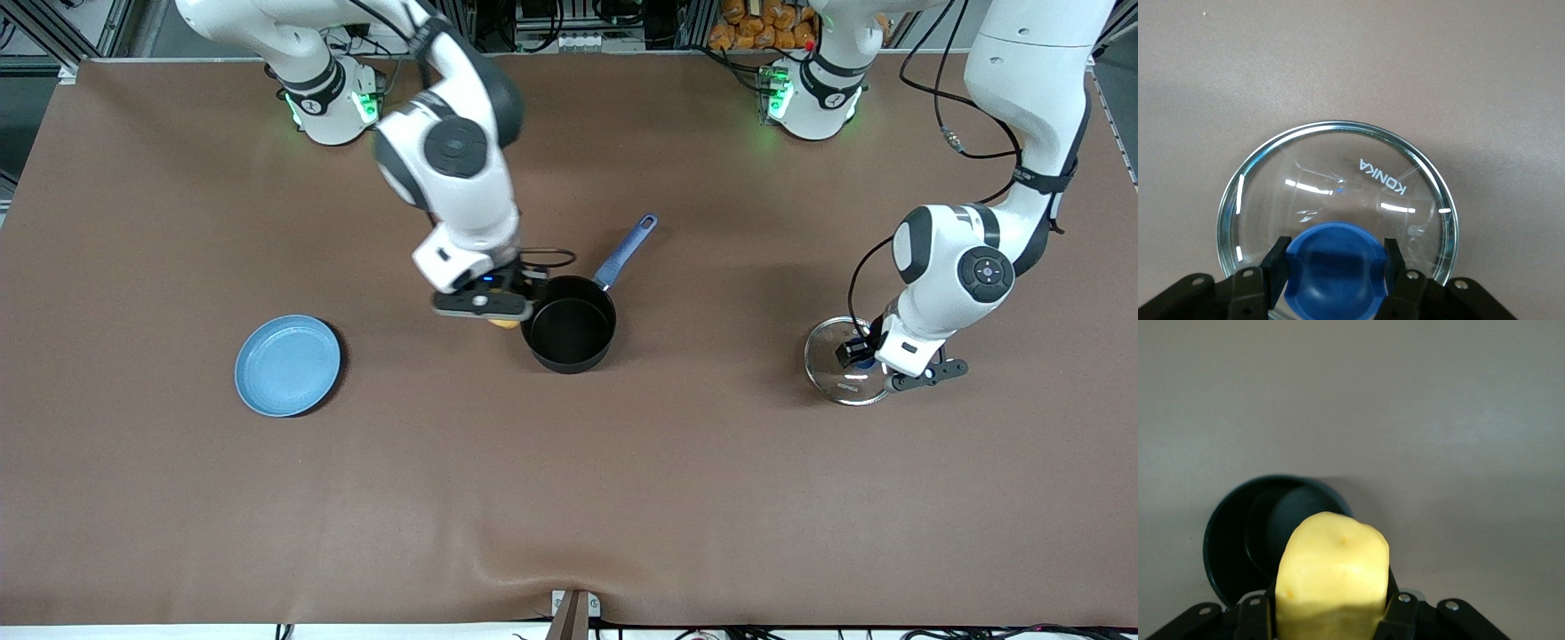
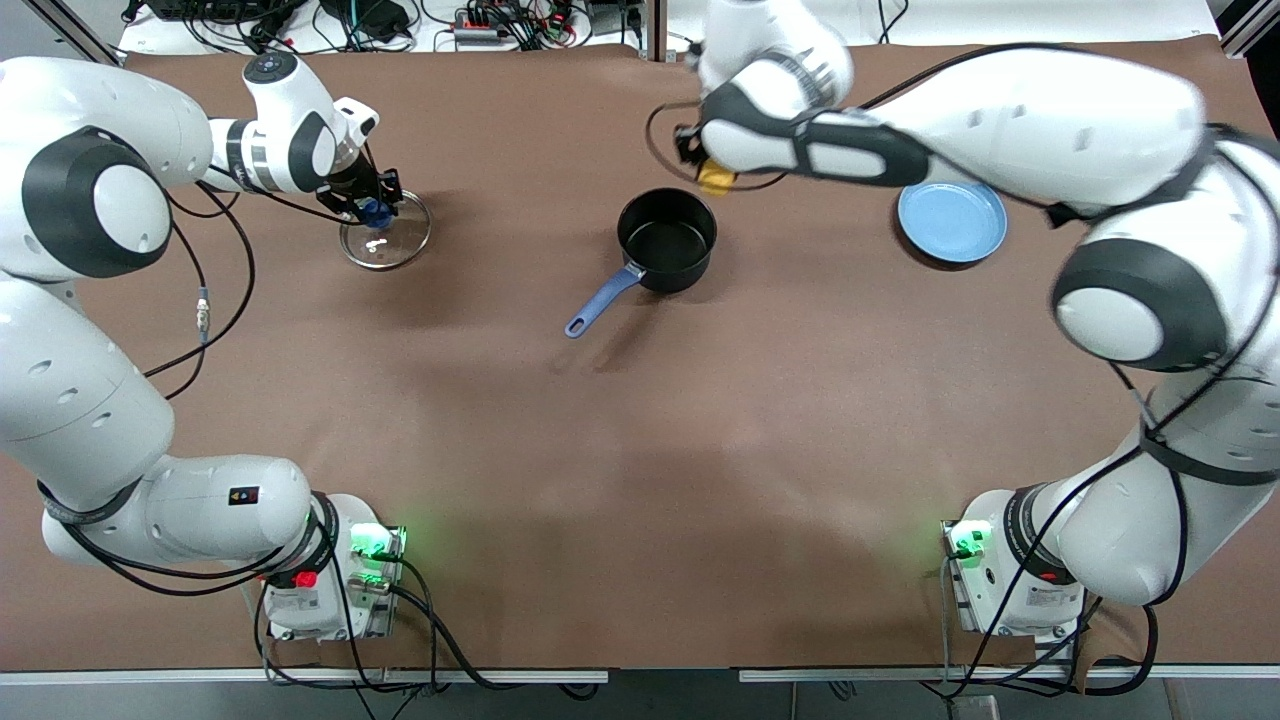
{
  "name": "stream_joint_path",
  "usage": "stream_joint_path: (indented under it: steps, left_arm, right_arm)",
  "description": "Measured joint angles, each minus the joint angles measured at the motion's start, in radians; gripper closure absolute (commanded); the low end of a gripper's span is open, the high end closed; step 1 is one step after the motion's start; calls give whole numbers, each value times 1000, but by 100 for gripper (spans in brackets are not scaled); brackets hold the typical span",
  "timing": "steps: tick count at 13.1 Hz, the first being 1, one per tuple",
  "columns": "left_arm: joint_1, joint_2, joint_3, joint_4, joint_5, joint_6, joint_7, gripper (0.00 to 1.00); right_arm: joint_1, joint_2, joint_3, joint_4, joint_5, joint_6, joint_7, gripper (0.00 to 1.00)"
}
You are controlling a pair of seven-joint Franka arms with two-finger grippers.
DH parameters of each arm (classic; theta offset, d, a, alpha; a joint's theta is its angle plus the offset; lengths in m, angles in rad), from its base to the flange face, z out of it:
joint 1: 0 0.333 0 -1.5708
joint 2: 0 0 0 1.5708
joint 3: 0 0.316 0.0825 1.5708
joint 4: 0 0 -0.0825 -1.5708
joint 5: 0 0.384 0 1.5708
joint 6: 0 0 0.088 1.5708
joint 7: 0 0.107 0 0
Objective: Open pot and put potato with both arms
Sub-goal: 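Set the lid down with the left gripper while the right gripper carries the potato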
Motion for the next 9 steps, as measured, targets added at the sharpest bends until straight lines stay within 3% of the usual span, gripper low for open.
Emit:
stream_joint_path:
  steps: [5, 7, 9]
  left_arm:
    - [0, -22, -2, 61, 0, -14, 0, 0]
    - [0, -82, -3, 114, 0, -93, 0, 0]
    - [0, -157, -11, 189, 0, -253, 0, 0]
  right_arm:
    - [45, 176, -4, 90, -17, 87, 4, 100]
    - [45, 211, -5, 93, -17, 141, 4, 100]
    - [47, 244, -5, 94, -17, 191, 4, 100]
